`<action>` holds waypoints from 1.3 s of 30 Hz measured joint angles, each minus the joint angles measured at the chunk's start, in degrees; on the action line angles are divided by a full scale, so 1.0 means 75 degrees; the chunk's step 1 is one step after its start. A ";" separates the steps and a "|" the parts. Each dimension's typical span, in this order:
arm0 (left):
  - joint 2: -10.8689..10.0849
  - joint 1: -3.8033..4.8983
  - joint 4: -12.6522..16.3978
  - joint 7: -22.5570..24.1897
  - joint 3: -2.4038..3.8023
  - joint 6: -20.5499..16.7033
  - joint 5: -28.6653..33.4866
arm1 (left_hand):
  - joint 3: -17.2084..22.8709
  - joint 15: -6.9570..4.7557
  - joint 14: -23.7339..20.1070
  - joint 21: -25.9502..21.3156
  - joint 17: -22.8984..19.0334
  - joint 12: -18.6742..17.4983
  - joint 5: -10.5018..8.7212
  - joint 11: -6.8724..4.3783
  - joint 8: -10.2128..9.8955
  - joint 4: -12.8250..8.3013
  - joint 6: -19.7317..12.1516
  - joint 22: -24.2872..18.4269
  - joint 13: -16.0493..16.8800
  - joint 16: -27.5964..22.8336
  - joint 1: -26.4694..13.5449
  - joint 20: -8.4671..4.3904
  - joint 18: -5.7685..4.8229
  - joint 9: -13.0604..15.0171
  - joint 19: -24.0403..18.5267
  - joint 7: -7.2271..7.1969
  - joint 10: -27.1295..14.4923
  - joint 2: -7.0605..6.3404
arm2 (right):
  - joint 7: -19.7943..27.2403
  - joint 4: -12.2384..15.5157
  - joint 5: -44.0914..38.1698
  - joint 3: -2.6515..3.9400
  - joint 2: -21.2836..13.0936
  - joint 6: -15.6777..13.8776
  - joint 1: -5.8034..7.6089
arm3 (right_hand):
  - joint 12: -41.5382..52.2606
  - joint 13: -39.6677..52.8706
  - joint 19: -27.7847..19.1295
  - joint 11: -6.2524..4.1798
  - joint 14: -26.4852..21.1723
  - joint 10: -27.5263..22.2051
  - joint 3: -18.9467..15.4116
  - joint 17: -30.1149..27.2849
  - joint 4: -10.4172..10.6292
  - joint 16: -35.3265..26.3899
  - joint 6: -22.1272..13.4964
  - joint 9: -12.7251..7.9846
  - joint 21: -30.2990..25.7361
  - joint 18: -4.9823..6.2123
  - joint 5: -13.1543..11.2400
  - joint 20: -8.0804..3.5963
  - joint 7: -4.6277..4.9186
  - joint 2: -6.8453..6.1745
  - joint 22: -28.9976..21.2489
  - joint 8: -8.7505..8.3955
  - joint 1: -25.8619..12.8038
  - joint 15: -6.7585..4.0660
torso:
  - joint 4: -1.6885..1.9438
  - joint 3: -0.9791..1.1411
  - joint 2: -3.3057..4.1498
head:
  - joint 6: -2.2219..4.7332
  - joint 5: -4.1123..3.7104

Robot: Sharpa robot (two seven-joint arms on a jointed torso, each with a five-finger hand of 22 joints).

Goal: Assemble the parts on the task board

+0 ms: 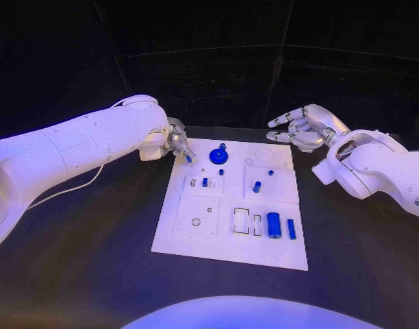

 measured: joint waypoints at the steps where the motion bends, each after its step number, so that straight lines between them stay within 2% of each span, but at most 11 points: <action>1: -0.0045 0.0001 0.0061 0.0000 0.0000 -0.0023 0.0019 | 0.0003 0.0000 0.0000 0.0000 0.0000 0.0000 0.0000 0.0000 0.0000 0.0002 0.0000 0.0000 0.0000 0.0000 0.0000 0.0000 0.0000 0.0001 0.0000 0.0000 0.0000 0.0000 | 0.0000 0.0000 0.0000 0.0000 0.0000 0.0000 0.0000 | 0.0000 0.0000 0.0000 0.0000 0.0000 0.0000 0.0000 0.0000 0.0000 0.0000 0.0000 0.0000 0.0000 0.0000 0.0000 0.0000 0.0000 0.0000 0.0000 0.0000 0.0000 0.0000 | 0.0001 0.0001 -0.0001 | 0.0001 0.0000; 2: -0.0135 0.0004 0.0195 0.0001 0.0000 -0.0066 0.0054 | 0.0081 0.0000 0.0000 0.0000 0.0000 0.0000 0.0000 0.0000 0.0016 -0.0005 0.0000 0.0008 0.0000 0.0000 -0.0048 0.0000 0.0000 0.0011 0.0000 0.0000 0.0000 -0.0048 | 0.0000 -0.0001 0.0000 0.0000 -0.0002 0.0001 0.0000 | 0.0000 0.0000 0.0000 0.0000 0.0000 0.0000 0.0000 0.0000 0.0000 0.0000 0.0000 0.0000 0.0000 0.0000 0.0000 0.0000 0.0000 0.0000 0.0000 0.0000 0.0000 0.0000 | 0.0005 0.0001 -0.0003 | 0.0002 0.0000; 3: -0.0222 0.0009 0.0327 0.0001 0.0001 -0.0107 0.0086 | 0.0241 0.0000 0.0000 0.0000 0.0000 0.0000 0.0000 0.0000 0.0024 -0.0125 -0.0013 0.0011 0.0000 0.0000 -0.0077 0.0000 0.0000 0.0013 0.0000 -0.0012 0.0000 -0.0070 | 0.0000 -0.0002 0.0000 0.0000 -0.0001 0.0002 0.0000 | 0.0000 0.0000 0.0000 0.0000 0.0000 0.0000 0.0000 0.0000 0.0000 0.0000 0.0000 0.0000 0.0000 0.0000 0.0000 0.0000 0.0000 0.0000 0.0000 0.0000 0.0000 0.0000 | 0.0009 0.0003 -0.0003 | 0.0004 0.0004; 11: -0.0969 0.0017 0.1604 -0.0019 0.0000 -0.0431 0.0297 | 0.0583 0.0000 0.0000 0.0000 0.0000 0.0000 -0.0001 0.0000 0.0127 -0.0158 -0.0039 0.0042 -0.0028 0.0000 -0.0305 0.0000 0.0000 0.0067 0.0000 -0.0013 0.0000 -0.0179 | 0.0000 -0.0040 0.0010 0.0000 0.0002 0.0009 0.0000 | 0.0000 0.0000 0.0000 0.0000 0.0000 0.0000 0.0000 0.0000 0.0000 0.0000 0.0000 0.0000 0.0000 -0.0001 0.0000 0.0000 0.0000 0.0000 0.0001 0.0000 0.0000 0.0000 | 0.0018 0.0003 -0.0001 | 0.0004 0.0018; 15: -0.1276 -0.0041 0.2131 -0.0023 -0.0008 -0.0581 0.0340 | 0.0636 0.0000 0.0000 0.0000 0.0000 0.0000 -0.0003 -0.0022 0.0161 -0.0145 -0.0039 0.0043 -0.0030 0.0000 -0.0334 0.0000 0.0000 0.0088 0.0000 -0.0012 0.0023 -0.0208 | 0.0000 -0.0054 0.0015 -0.0001 0.0003 0.0012 0.0000 | 0.0000 0.0000 0.0000 0.0000 0.0000 0.0000 0.0000 0.0000 0.0000 0.0000 0.0000 0.0000 0.0000 0.0000 0.0000 0.0000 0.0000 0.0000 0.0001 0.0000 0.0000 0.0000 | 0.0019 0.0001 -0.0001 | 0.0001 0.0030; 19: -0.1461 -0.0132 0.2486 -0.0023 -0.0012 -0.0717 0.0298 | 0.0713 0.0000 0.0000 0.0000 0.0000 0.0000 -0.0006 -0.0002 0.0162 -0.0179 -0.0040 0.0061 -0.0036 0.0000 -0.0371 0.0000 0.0000 0.0090 0.0000 -0.0012 0.0054 -0.0233 | 0.0001 -0.0061 0.0020 -0.0001 0.0003 0.0017 0.0000 | 0.0000 0.0001 0.0000 0.0000 0.0000 0.0000 0.0000 0.0000 0.0000 0.0000 0.0000 0.0000 0.0000 0.0000 0.0000 0.0000 0.0000 0.0000 0.0001 0.0000 0.0000 0.0000 | 0.0019 -0.0001 -0.0001 | -0.0001 0.0048; 27: -0.1513 -0.0314 0.2659 -0.0016 -0.0021 -0.0873 0.0089 | 0.0809 0.0000 0.0000 0.0000 0.0000 0.0000 -0.0009 -0.0002 0.0191 -0.0234 -0.0080 0.0068 -0.0036 0.0000 -0.0403 0.0000 -0.0001 0.0090 0.0000 -0.0027 0.0054 -0.0263 | 0.0002 -0.0070 0.0026 -0.0001 0.0007 0.0027 -0.0001 | 0.0000 0.0001 0.0000 0.0000 0.0000 0.0000 0.0000 0.0000 0.0000 0.0000 0.0000 0.0000 0.0000 0.0000 0.0000 0.0000 0.0000 0.0000 0.0001 0.0000 0.0000 0.0000 | 0.0014 -0.0001 0.0003 | -0.0009 0.0085; 39: -0.1449 -0.0423 0.2633 -0.0029 -0.0028 -0.0867 -0.0064 | 0.0922 0.0001 0.0000 0.0000 0.0000 0.0000 -0.0015 -0.0001 0.0190 -0.0348 -0.0094 0.0068 -0.0035 0.0000 -0.0491 0.0000 0.0000 0.0102 0.0000 -0.0014 0.0053 -0.0311 | 0.0003 -0.0074 0.0030 -0.0002 0.0006 0.0035 -0.0002 | 0.0000 0.0001 0.0000 0.0000 0.0000 0.0000 0.0000 0.0000 0.0000 0.0000 0.0000 0.0000 0.0000 -0.0001 0.0000 0.0000 0.0000 0.0000 0.0002 0.0000 0.0000 0.0000 | -0.0002 0.0007 0.0010 | -0.0043 0.0104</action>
